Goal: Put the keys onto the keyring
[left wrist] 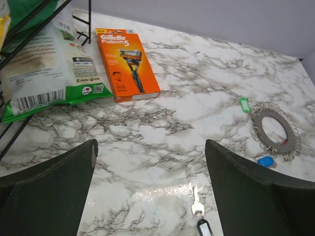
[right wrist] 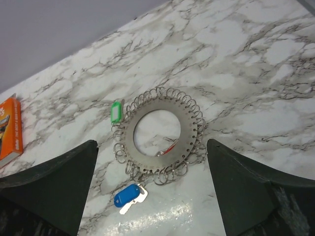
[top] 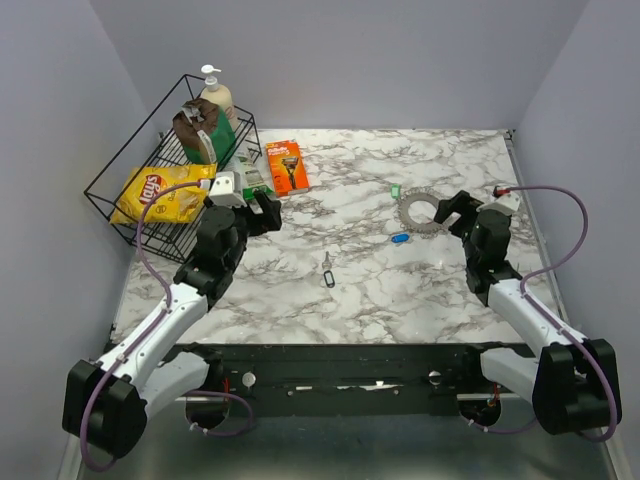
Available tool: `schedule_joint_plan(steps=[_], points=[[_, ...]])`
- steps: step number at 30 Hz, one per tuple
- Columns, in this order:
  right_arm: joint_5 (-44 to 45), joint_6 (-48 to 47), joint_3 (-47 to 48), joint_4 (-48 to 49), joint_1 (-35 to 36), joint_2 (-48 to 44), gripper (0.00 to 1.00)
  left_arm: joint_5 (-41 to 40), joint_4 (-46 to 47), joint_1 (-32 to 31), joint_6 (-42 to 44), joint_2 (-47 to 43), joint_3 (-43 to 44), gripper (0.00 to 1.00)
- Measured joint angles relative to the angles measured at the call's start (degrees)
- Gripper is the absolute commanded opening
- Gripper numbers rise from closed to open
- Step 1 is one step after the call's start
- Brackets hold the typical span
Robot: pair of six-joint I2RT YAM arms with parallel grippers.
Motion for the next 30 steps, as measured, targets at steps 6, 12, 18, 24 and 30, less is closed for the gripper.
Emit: schedule_joint_plan(steps=[6,12,18,24,30], points=[[-3.0,0.4,2.1,-4.0,0.0,1.2,1.0,5.7,-0.8,0.0,0.9,5.4,5.2,0.99],[-6.9,-1.9,16.3,-13.3,0.0,12.2,1.0,9.2,-7.2,-1.3,1.1,15.4,18.6,0.99],[-10.3,-4.3,29.5,-23.3,2.2,24.7,1.0,9.7,-16.8,-3.3,0.1,24.4,37.7,0.99],[-10.5,-6.0,45.8,-36.5,7.1,40.3,1.0,10.3,-25.6,-3.3,-2.6,32.5,56.3,0.99],[-10.5,-6.4,50.3,-45.6,9.5,47.2,1.0,13.6,-24.3,-3.4,-5.9,32.0,46.6,0.99]])
